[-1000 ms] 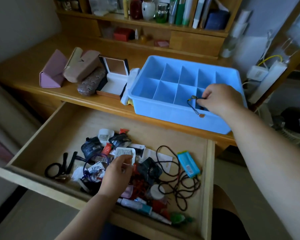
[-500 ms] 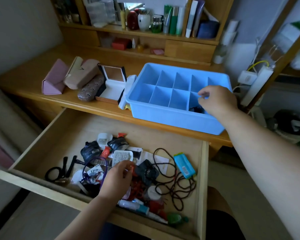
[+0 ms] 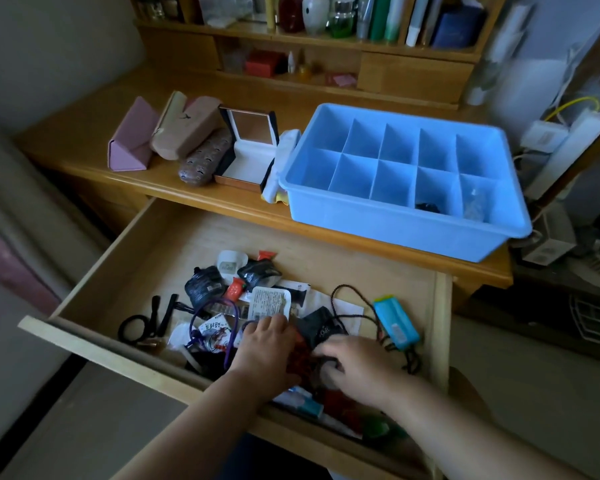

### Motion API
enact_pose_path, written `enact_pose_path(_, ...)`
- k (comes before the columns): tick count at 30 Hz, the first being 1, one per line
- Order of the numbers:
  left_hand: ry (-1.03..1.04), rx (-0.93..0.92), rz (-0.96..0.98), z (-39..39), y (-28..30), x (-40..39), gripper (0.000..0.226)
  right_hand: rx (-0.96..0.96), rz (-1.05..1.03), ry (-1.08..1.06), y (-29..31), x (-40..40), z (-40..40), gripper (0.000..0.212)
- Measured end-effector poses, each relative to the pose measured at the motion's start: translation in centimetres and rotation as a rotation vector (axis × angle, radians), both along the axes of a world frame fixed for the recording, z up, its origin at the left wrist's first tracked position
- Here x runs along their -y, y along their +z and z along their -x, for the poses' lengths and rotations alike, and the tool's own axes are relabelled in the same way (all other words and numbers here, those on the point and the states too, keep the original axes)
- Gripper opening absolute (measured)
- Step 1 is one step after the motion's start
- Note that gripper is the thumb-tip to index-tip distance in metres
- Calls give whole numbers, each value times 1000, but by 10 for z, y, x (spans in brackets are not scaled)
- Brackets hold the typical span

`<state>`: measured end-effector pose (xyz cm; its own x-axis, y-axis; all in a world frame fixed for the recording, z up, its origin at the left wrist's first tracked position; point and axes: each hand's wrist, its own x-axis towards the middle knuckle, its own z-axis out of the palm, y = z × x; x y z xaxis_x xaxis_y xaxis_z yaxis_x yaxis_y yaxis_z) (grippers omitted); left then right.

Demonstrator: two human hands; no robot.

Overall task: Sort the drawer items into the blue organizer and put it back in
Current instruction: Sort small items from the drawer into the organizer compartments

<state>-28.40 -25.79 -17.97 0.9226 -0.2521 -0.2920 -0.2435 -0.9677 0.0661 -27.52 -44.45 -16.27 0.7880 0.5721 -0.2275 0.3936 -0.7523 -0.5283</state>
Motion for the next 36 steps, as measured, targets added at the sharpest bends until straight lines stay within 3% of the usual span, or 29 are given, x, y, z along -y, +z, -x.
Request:
enact_pose_path(5, -2, -9, -44, -3, 2, -8, 34, 25, 143, -99, -18, -8, 4, 26)
enact_pose_path(7, 50, -62, 92, -3, 5, -20, 30, 13, 277, -169, -15, -3, 0, 24)
enact_pose_path(9, 139, -103, 385, -4, 11, -31, 23, 45, 318, -205, -8, -1, -3, 17)
enact_pose_path(12, 227, -96, 723, -2, 32, -35, 11, 126, -7, -231, 6, -8, -9, 27)
enact_pose_path(14, 239, -126, 858, -3, 48, -31, 13, -65, -300, -218, 24, -17, -14, 51)
enact_pose_path(16, 264, -220, 1046, -5, 63, -23, 18, -365, -517, -202, 42, -28, -18, 61)
enact_pose_path(19, 426, -352, 1414, -9, 78, -12, 26, -594, -778, -276, 58, -32, -25, 51)
enact_pose_path(21, 478, -337, 1522, -15, 78, -8, 40, -751, -908, -384, 68, -29, -27, 34)
enact_pose_path(25, 535, -207, 1530, -34, 84, -5, 44, -841, -921, -485, 85, -24, -36, 24)
enact_pose_path(29, 607, -193, 1689, -50, 88, -14, 37, -624, -1070, -496, 128, -27, -70, 31)
enact_pose_path(32, 677, -43, 1311, -45, 70, -31, 16, -323, -905, -553, 162, -35, -116, 33)
enact_pose_path(34, 721, 0, 1062, -32, 51, -45, 17, -173, -716, -565, 175, -46, -142, 35)
enact_pose_path(36, 740, 5, 934, -17, 35, -58, 19, -79, -675, -571, 183, -57, -160, 38)
